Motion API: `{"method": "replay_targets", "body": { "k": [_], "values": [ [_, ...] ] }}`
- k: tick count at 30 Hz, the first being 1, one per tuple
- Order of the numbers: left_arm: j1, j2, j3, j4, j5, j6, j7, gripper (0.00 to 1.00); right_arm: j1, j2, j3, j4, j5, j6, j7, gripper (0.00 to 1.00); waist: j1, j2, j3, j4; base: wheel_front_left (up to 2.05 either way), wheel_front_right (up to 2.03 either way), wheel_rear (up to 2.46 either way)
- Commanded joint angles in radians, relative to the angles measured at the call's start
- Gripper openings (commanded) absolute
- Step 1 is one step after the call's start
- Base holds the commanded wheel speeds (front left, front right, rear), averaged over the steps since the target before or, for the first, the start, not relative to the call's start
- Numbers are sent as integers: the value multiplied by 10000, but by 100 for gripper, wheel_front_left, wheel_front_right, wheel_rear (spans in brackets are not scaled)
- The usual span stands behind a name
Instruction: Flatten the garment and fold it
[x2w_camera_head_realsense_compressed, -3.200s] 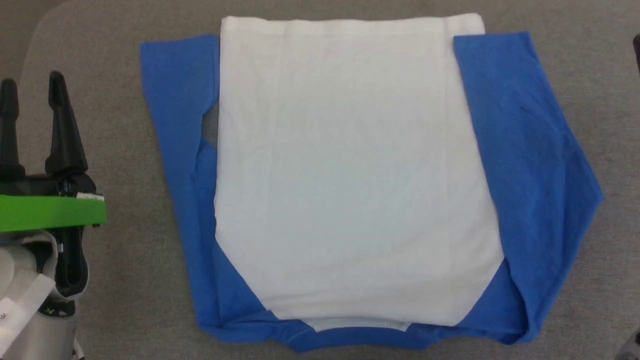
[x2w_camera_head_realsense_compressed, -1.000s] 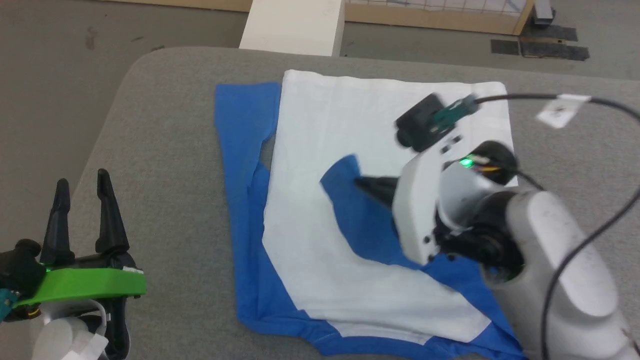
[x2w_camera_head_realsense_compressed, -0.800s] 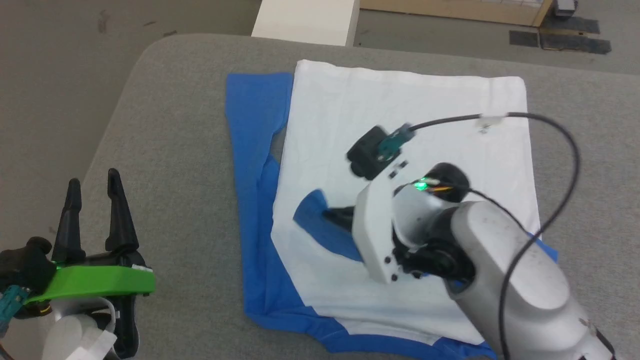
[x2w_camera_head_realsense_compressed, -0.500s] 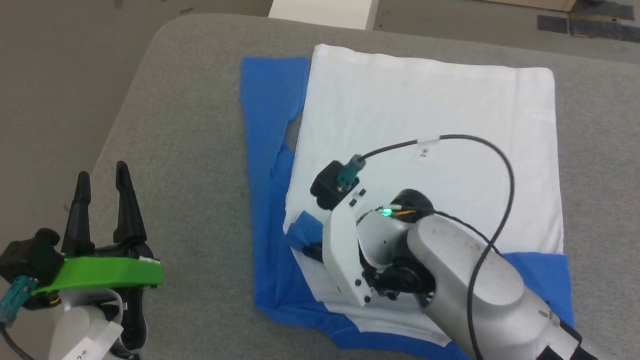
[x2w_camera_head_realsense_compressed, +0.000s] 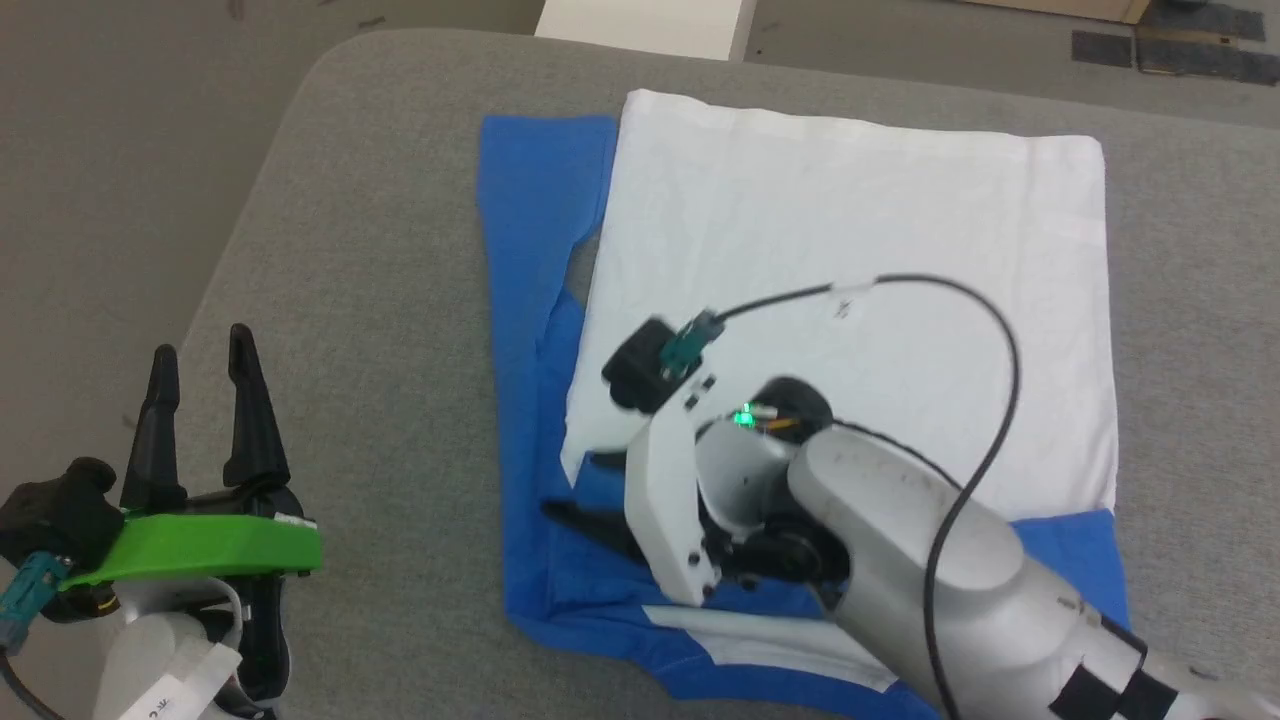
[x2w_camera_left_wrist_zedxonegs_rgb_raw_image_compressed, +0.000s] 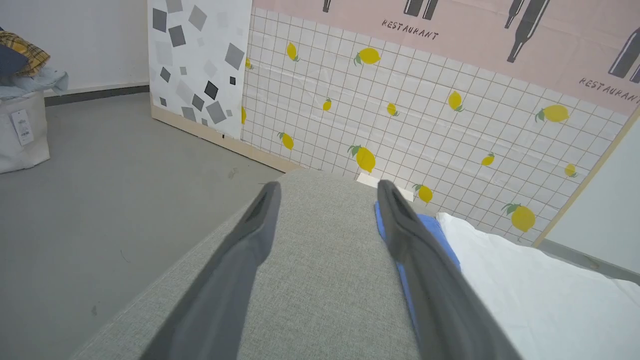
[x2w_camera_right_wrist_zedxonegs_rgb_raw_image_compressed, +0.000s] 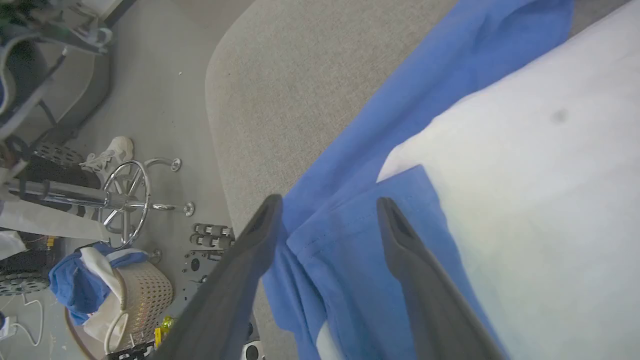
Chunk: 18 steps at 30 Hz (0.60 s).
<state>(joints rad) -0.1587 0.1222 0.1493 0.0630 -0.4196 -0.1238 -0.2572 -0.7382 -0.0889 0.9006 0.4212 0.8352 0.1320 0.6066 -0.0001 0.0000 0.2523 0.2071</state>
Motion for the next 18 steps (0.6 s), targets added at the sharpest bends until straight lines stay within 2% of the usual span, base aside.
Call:
{"method": "replay_targets", "body": {
  "k": [1, 5, 11, 14, 18],
  "values": [
    [55, 72, 45, 12, -23, -68, -45, 100, -235, -62, -197, -186, 135, -13, -313, 100, 1, 0, -165, -191, 0, 0, 0],
    [184, 144, 81, 23, 51, -68, -45, 100, -396, -461, -1309, -708, 144, -13, -1532, 100, 1, 0, -406, -495, 0, 0, 0],
    [365, 185, 66, 48, 141, -68, -45, 100, 183, -1043, -4639, -1066, -970, -13, -3608, 100, 1, 0, -718, -938, 0, 0, 0],
    [406, 193, 39, 63, 150, -68, -45, 100, 864, -1157, -6402, -1367, -1671, -13, -4013, 100, 1, 0, -791, -1081, 0, 0, 0],
    [448, 200, -42, 72, 138, -68, -45, 100, 2105, -1162, -8546, -2136, -2861, -13, -3983, 100, 1, 0, -819, -1221, 0, 0, 0]
  ]
}}
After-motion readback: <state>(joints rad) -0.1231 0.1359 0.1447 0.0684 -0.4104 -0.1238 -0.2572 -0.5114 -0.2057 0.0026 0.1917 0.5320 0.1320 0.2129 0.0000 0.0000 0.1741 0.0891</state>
